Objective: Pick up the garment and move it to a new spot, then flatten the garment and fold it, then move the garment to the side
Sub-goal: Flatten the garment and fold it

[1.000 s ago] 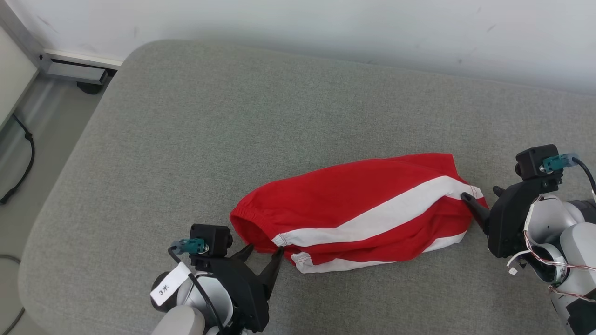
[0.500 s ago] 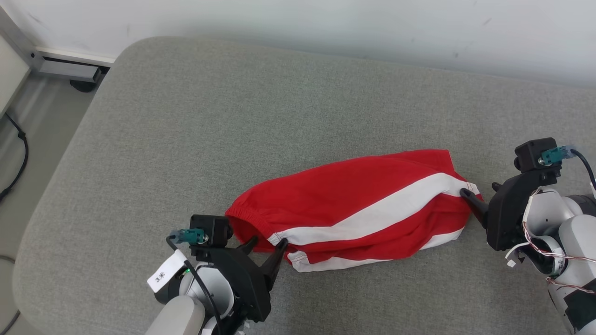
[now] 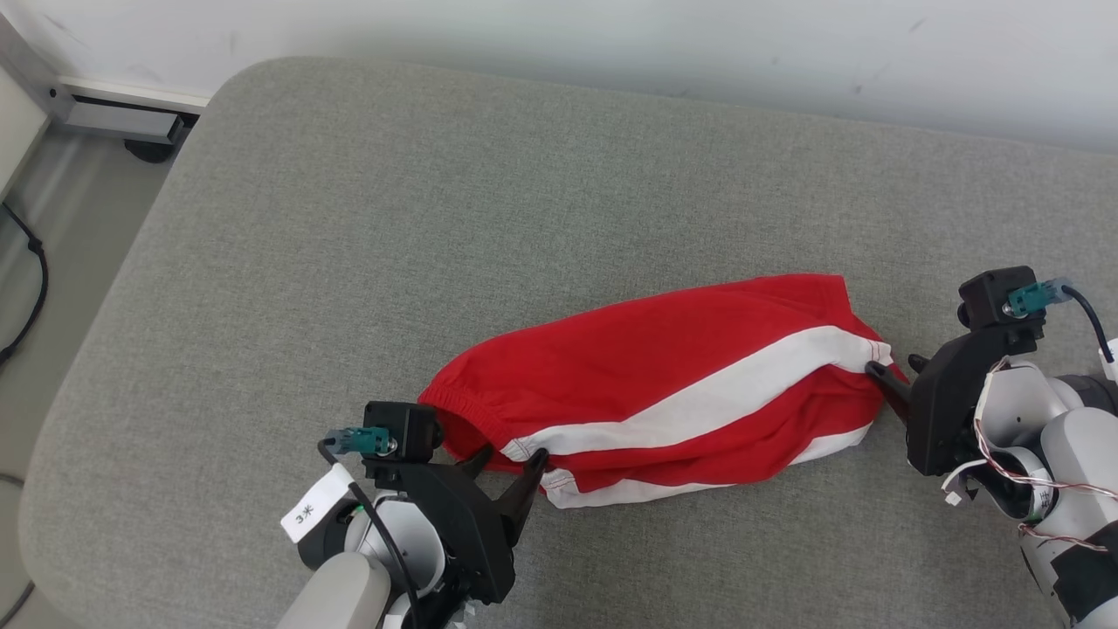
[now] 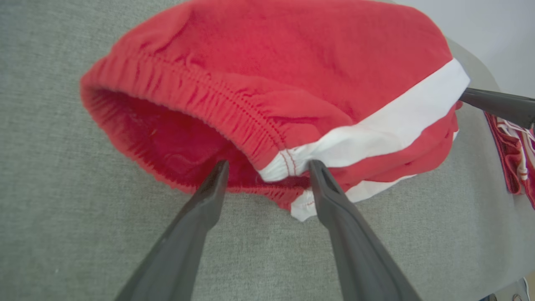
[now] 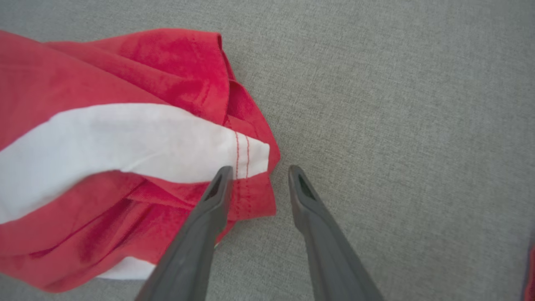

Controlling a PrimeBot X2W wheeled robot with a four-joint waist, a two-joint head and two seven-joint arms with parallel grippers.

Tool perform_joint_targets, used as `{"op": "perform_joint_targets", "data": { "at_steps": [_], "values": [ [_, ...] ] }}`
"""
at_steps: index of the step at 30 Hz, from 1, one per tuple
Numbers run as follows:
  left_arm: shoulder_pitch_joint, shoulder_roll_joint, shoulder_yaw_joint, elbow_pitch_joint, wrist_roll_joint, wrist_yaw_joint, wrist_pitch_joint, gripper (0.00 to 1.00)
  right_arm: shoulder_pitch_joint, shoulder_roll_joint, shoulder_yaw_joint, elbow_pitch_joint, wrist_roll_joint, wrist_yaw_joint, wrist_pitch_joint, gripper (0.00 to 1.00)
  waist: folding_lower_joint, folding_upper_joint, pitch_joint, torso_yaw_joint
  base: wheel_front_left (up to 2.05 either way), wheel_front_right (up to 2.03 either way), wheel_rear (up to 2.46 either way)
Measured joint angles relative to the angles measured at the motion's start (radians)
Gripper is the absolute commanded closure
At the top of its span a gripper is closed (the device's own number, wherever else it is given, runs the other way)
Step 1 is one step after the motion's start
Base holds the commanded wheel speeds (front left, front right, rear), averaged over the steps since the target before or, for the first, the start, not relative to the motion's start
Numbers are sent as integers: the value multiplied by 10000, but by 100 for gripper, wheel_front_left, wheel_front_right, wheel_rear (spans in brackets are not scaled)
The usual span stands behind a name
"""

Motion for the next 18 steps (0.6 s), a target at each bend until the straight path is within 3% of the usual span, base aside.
{"op": "perform_joint_targets", "data": {
  "at_steps": [6, 10, 18],
  "values": [
    [5, -6, 0, 40, -368, -79, 0, 0, 0, 31, -46, 67, 196, 31, -2, 30, 0, 0, -17, 30, 0, 0, 0],
    [6, -8, -61, 42, -378, -79, 0, 0, -16, 215, -313, 13, 522, 31, -96, 0, 0, -2, 34, 73, 0, 0, 0],
    [-22, -21, -148, 40, -380, -79, 0, 0, -421, 412, -694, 150, 1034, -23, -105, 0, 0, -1, 188, 202, 0, 0, 0]
  ]
}}
